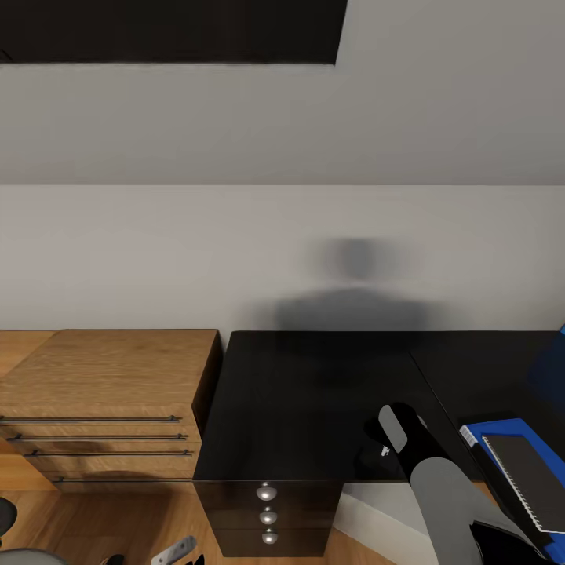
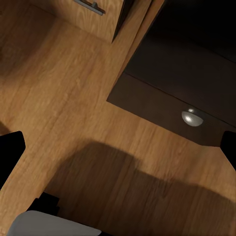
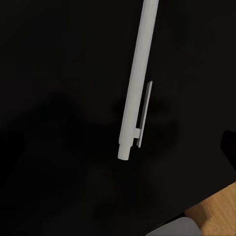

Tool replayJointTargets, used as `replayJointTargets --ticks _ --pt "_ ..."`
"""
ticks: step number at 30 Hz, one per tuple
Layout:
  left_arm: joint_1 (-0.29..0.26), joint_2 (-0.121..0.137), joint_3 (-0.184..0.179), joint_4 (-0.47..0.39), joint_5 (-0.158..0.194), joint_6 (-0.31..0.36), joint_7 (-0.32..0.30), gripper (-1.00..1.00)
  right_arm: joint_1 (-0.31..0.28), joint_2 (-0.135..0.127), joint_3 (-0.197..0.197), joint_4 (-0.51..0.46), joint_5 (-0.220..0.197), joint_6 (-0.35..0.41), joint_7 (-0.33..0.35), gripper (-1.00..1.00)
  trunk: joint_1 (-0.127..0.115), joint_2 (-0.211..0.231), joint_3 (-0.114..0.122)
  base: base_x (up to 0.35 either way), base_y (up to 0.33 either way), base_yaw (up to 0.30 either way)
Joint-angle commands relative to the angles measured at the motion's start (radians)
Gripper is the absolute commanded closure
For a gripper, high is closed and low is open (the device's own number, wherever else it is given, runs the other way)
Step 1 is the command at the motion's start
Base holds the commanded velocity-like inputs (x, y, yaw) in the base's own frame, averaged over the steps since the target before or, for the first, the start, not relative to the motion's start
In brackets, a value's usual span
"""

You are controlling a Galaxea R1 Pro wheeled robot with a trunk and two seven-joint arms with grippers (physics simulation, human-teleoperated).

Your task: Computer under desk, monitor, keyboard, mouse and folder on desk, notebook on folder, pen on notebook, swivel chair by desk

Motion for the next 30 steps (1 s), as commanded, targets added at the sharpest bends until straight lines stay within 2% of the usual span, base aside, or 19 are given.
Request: replayJointTargets --ticks 1,4,10,22,30 --pt "-0.001 -0.001 0.001 0.0 0.008 -0.002 0.0 -1.0 -0.001 0.001 -0.003 -0.002 -0.011 0.001 -0.008 -1.0 0.0 -0.001 -0.001 0.0 0.0 0.0" --pt "-0.001 -0.001 0.001 0.0 0.008 -0.002 0.001 -1.0 0.0 0.001 -0.003 -0.002 -0.011 0.001 -0.008 -1.0 0.0 -0.001 -0.001 0.0 0.0 0.0" --pt "-0.001 -0.002 0.001 0.0 0.008 -0.002 0.002 -1.0 0.0 0.0 -0.004 -0.002 -0.011 0.001 -0.008 -1.0 0.023 -0.043 -0.02 0.0 0.0 0.0" --pt "-0.001 -0.001 0.001 0.0 0.008 -0.002 0.002 -1.0 0.0 0.0 -0.004 -0.003 -0.011 0.001 -0.008 -1.0 0.023 -0.043 -0.02 0.0 0.0 0.0" --pt "-0.001 -0.001 0.001 0.0 0.008 -0.002 0.003 -1.0 0.0 0.001 -0.004 -0.003 -0.012 0.001 -0.008 -1.0 0.054 -0.099 -0.045 0.0 0.0 0.0"
